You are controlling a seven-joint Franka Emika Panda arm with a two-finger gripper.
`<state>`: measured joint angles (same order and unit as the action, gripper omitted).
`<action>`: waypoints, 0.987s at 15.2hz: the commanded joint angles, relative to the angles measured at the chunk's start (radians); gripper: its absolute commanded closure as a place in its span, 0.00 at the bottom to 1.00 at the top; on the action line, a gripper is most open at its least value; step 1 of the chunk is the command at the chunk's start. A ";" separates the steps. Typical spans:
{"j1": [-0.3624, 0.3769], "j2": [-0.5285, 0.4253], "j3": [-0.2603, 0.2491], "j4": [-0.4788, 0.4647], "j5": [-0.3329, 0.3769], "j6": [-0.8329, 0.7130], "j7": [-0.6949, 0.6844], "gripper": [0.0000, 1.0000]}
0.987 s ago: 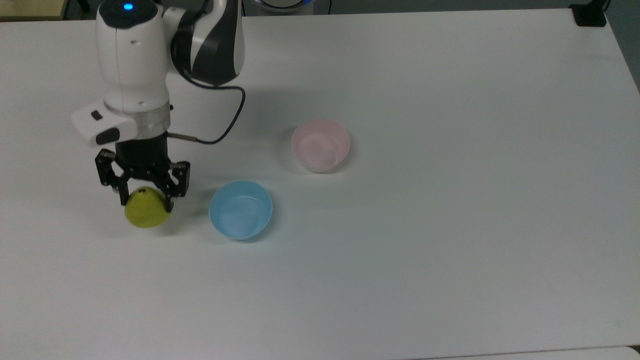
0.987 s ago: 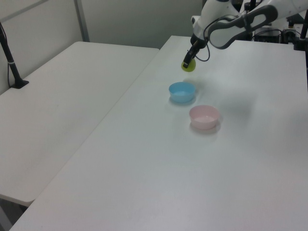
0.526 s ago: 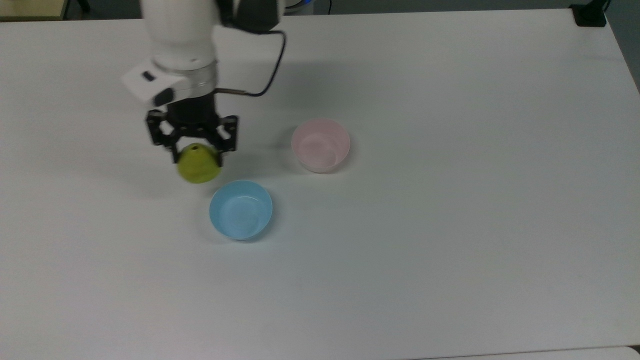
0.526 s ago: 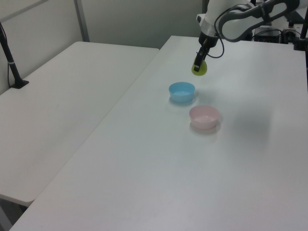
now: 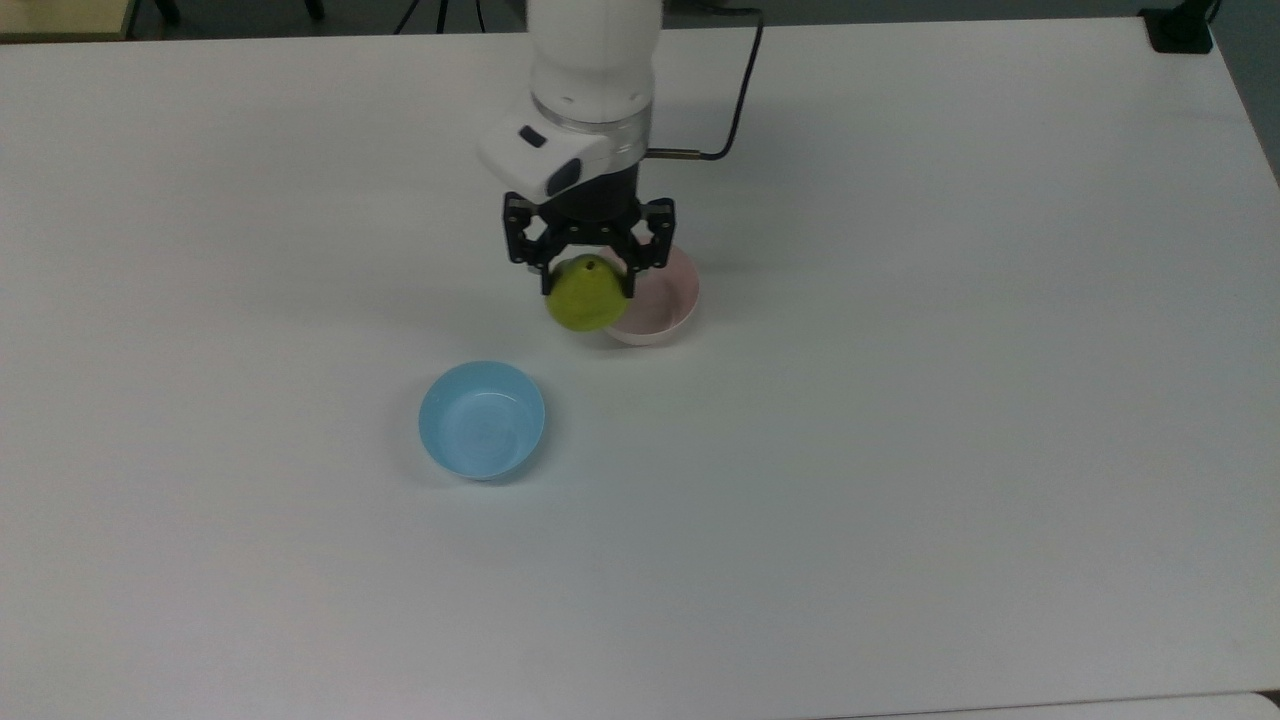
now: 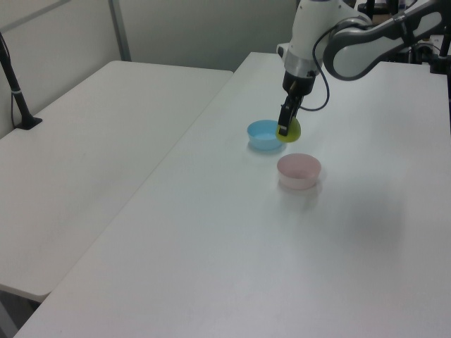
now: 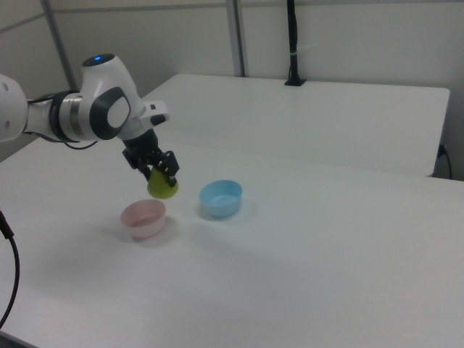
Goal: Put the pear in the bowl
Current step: 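Lift the pear and carry it over the pink bowl, then lower the pear into the pink bowl and open the gripper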
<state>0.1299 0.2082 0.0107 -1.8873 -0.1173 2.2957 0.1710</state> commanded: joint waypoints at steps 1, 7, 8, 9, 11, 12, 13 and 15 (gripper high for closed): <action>0.054 -0.030 -0.012 -0.068 -0.015 -0.009 0.030 0.61; 0.091 -0.020 -0.012 -0.115 -0.034 -0.007 0.071 0.43; 0.102 -0.003 -0.012 -0.112 -0.038 -0.004 0.074 0.26; 0.102 0.000 -0.012 -0.110 -0.039 -0.002 0.073 0.24; 0.105 -0.009 -0.012 -0.104 -0.039 -0.007 0.074 0.00; 0.117 -0.015 -0.012 -0.102 -0.039 -0.010 0.074 0.00; 0.119 -0.016 -0.012 -0.086 -0.038 -0.016 0.076 0.00; 0.119 -0.016 -0.012 -0.037 -0.038 -0.073 0.099 0.00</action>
<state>0.2251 0.2160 0.0108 -1.9707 -0.1362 2.2955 0.2221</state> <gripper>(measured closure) 0.000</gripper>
